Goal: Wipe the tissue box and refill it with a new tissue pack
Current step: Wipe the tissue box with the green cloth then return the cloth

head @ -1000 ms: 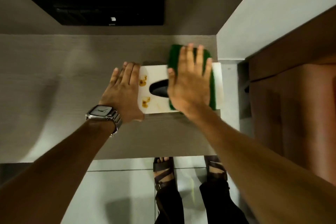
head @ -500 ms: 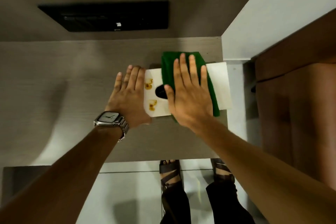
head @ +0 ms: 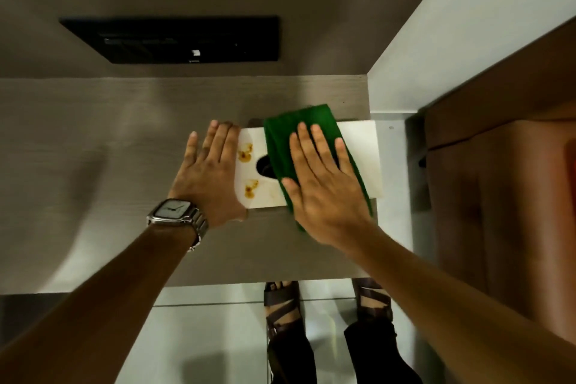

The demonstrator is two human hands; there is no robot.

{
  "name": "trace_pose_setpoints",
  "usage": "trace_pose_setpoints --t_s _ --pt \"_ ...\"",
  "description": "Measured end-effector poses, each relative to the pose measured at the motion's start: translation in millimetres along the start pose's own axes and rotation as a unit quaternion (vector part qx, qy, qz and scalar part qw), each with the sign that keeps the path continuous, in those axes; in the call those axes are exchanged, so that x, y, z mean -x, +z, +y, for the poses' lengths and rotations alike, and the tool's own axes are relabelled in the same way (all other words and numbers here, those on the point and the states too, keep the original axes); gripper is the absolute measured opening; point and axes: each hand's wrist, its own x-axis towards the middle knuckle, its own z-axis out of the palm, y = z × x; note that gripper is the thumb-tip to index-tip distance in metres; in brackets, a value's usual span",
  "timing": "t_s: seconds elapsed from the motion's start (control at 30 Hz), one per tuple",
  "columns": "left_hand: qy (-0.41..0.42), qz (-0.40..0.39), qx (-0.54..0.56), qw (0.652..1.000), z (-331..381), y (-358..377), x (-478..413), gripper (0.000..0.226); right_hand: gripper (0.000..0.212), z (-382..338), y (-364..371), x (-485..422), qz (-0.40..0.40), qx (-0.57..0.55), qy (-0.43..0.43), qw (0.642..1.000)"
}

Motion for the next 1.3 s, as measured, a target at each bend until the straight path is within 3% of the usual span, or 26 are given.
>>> trace_pose_setpoints --t_s 0.07,0.13,0.23,0.33,0.4,0.43,0.5,0.57,0.63,0.77,0.9,1.13,1.3 --pt "0.003 -0.001 0.002 1.0 0 -1 1 0.149 0.067 36 -5 14 -0.016 0.008 0.005 1.0" --pt "0.001 0.0 -0.001 1.0 1 -2 1 0.148 0.068 60 -11 6 -0.001 -0.005 0.074 0.997" --pt "-0.003 -0.005 -0.005 1.0 0 2 -2 0.149 0.072 33 -11 -21 0.039 0.002 0.171 0.984" --pt "-0.008 -0.015 -0.011 1.0 2 2 -1 0.151 0.072 -6 -9 -24 0.008 -0.022 0.101 0.995" --pt "-0.014 -0.032 -0.032 0.999 5 -5 -1 0.152 0.067 0 -17 -21 -0.001 -0.122 0.048 0.991" --pt "-0.024 -0.042 -0.029 0.998 7 -10 -1 0.154 0.063 11 -24 -20 0.02 -0.216 0.059 0.974" --pt "-0.055 -0.038 0.052 0.996 16 -24 1 0.153 0.056 39 -35 -18 0.109 -0.386 0.178 0.898" --pt "-0.069 0.062 0.191 0.977 48 -33 1 0.136 0.05 70 -38 -14 0.142 -0.462 0.307 0.82" --pt "-0.071 0.159 0.247 0.953 102 -34 -8 0.107 0.046 85 -31 -10 0.094 -0.478 0.325 0.811" --pt "-0.104 0.146 0.194 0.964 175 -9 -43 0.078 0.034 78 -16 -9 0.08 -0.522 0.304 0.793" --pt "-0.078 0.165 0.097 0.978 154 28 -49 0.069 0.049 68 -2 -24 0.111 -0.456 0.336 0.817" --pt "-0.059 0.137 0.051 0.987 127 32 -37 0.067 0.053 67 2 -29 0.143 -0.233 0.235 0.933" --pt "-0.154 0.152 0.056 0.975 42 31 3 0.066 0.055 63 1 -28 0.143 -0.135 0.173 0.965"
